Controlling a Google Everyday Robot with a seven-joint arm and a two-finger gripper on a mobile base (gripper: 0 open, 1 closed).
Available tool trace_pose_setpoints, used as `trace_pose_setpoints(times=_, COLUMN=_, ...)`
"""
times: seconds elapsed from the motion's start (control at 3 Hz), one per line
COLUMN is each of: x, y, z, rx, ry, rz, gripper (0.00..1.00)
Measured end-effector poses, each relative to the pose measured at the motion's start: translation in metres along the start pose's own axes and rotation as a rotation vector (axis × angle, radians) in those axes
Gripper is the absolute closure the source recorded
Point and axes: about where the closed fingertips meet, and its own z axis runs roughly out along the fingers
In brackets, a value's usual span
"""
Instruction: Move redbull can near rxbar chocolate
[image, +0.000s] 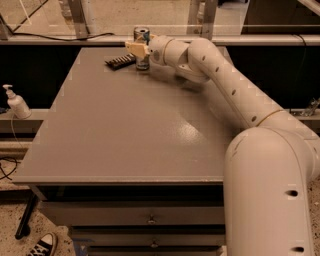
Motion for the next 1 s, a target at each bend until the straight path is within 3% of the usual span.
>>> trace_pose_setpoints(times=0.33, x=0.001, y=0.002, z=0.002, rx=-0.013, ry=0.0, rz=0.007, gripper=0.13)
trace_pose_setpoints(times=0.67, x=0.002, y=0.005, z=0.005, rx=-0.031, ry=-0.006, rz=0.018, gripper=0.0)
trace_pose_setpoints(times=1.0, x=-0.007, y=0.014, z=0.001, rx=-0.061, ry=-0.024, rz=0.01, gripper=0.0)
